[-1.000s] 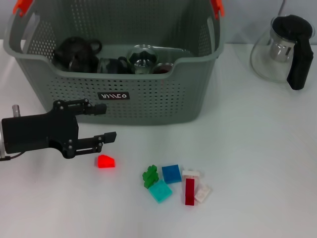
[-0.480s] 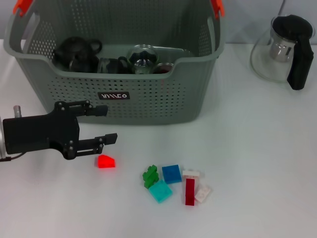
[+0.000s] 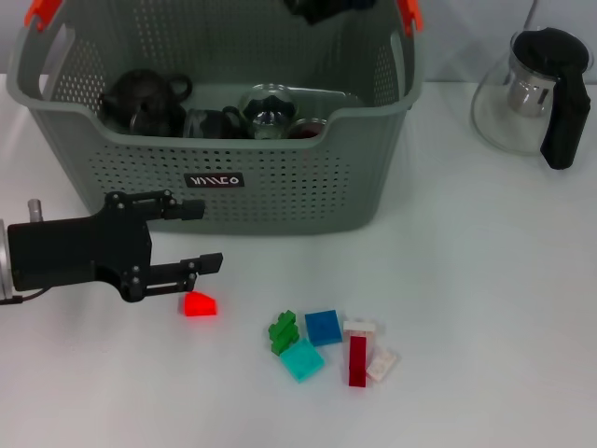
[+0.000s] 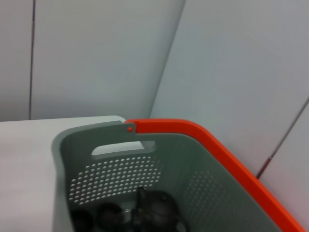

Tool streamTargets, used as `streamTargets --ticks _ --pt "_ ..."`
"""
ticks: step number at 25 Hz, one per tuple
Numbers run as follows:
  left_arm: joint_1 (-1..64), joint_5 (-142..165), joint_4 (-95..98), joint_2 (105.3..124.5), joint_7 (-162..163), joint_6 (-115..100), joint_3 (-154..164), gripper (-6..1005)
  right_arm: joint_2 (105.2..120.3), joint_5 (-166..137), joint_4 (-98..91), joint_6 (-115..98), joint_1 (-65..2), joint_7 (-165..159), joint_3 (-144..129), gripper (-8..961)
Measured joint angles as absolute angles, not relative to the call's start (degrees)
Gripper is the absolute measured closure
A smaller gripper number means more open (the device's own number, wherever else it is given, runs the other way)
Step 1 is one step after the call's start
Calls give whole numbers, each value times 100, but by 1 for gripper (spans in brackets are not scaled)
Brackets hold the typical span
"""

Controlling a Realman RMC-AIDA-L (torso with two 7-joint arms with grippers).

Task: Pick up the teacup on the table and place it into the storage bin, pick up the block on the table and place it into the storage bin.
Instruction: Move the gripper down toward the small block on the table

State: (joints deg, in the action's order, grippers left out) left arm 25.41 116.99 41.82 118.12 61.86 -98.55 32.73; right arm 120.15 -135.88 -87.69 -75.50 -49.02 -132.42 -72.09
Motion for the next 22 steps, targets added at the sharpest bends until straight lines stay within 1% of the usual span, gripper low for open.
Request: streamTargets --ticks 2,7,12,18,22 --pt "2540 11699 4181 11812 6187 -9859 3266 324 12018 -13402 -8982 -7781 -4776 -13205 -7252 127" --pt "2504 11699 4176 11815 6188 -9862 3251 325 12014 -12734 -9548 -8499 -4171 -13023 -7418 28" --pt "2496 11698 4178 11821 6188 -9862 3248 325 12004 -12548 -9732 -9425 -3800 -13103 -7397 34" --pt "2500 11698 4175 11821 6186 -9861 3270 324 12004 -12752 -9725 -10526 -3753 -13691 -7409 39" --pt "2509 11698 4154 11831 6158 -9861 3275 325 12017 -13171 -9684 -10899 -3768 -14101 -7590 40"
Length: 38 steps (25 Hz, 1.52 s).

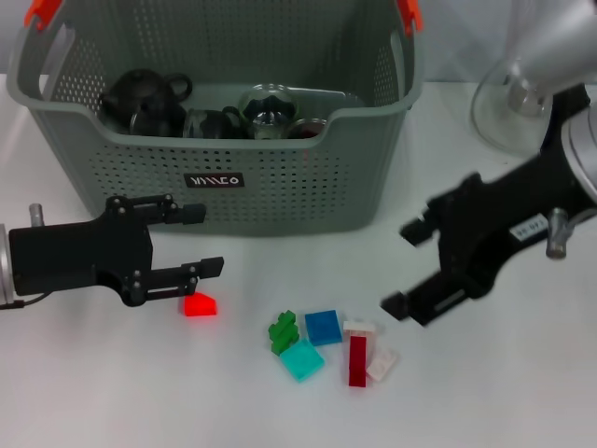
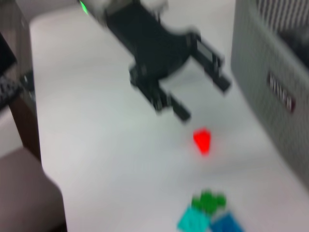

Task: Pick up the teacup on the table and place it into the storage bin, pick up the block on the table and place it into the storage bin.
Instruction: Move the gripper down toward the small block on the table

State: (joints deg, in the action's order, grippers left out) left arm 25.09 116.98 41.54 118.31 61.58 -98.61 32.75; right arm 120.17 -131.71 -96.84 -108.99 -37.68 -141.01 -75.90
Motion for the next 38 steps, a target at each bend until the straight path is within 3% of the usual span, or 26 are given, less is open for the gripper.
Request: streamTargets --ticks 23,38 --pt "2412 11698 4149 11857 6013 -9862 3255 325 12057 -14351 -6698 -9750 -4814 -15258 -9481 37" --pt "2398 11697 4139 11865 5995 -9861 3243 325 12082 -14361 -6262 -9032 -5157 -15505 -10424 37"
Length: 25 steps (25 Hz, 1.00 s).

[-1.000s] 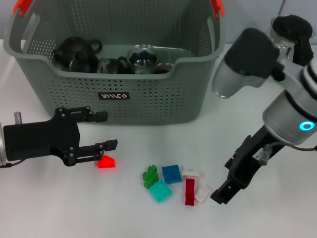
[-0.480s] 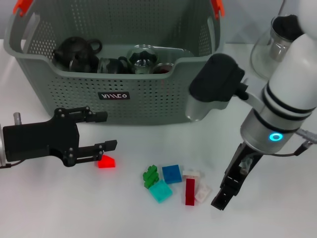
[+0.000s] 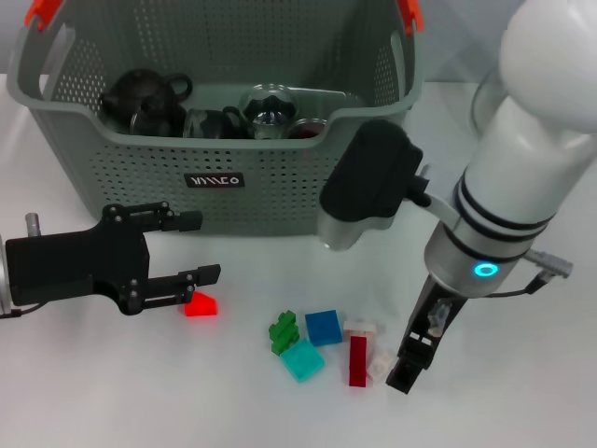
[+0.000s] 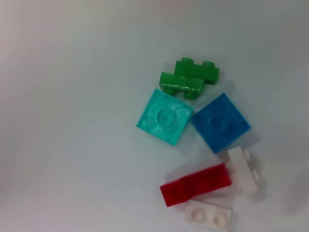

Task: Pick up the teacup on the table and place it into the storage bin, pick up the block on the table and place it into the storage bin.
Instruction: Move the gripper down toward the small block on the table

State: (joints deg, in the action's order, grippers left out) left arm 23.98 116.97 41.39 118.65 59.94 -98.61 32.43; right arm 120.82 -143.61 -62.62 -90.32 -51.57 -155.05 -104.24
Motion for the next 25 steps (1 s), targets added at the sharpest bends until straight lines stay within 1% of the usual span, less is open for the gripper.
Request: streamTargets --ticks 14,25 --pt "2387 11680 4139 11866 5984 -9861 3243 325 12111 -14232 -6098 -8291 -5107 -16002 -11015 38" --pt "2343 11679 4131 11874 5922 -9861 3236 325 12111 -14151 -6091 -8283 -5104 -16352 -11138 39"
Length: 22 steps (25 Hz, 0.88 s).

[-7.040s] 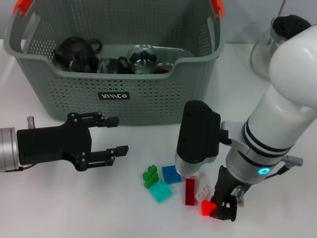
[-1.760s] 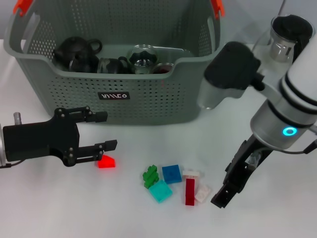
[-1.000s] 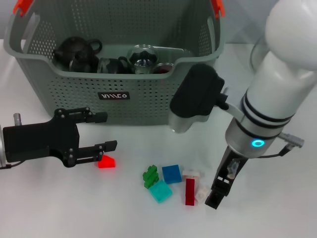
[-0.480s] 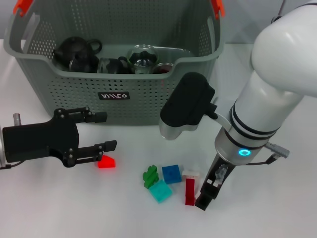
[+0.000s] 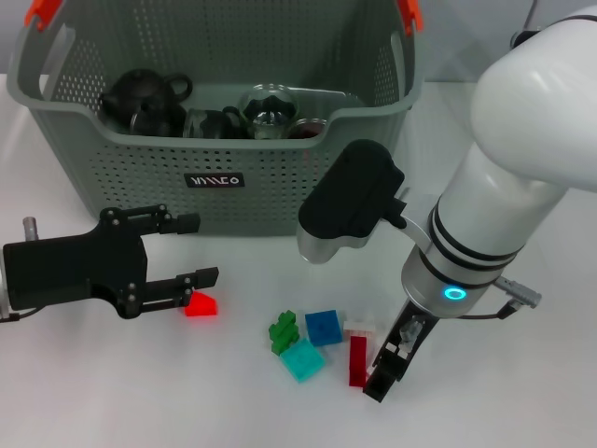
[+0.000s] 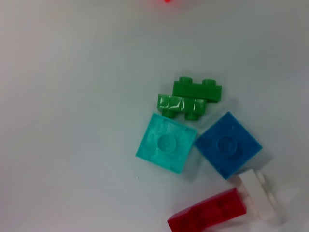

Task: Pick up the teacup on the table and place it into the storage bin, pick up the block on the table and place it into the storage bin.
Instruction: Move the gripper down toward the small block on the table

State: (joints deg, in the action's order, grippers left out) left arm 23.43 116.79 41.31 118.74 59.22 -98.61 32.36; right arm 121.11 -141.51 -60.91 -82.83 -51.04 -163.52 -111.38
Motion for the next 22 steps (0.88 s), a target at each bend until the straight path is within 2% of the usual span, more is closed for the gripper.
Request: streamTargets --ticks 10,22 --pt "2329 11667 4130 11886 5913 -9861 3235 324 12071 -14209 -6131 -8362 -4990 -16356 -11145 40" --pt "2329 11664 4127 11882 5897 -9857 3234 324 12095 -14212 -6097 -8166 -4994 -16350 -11279 39"
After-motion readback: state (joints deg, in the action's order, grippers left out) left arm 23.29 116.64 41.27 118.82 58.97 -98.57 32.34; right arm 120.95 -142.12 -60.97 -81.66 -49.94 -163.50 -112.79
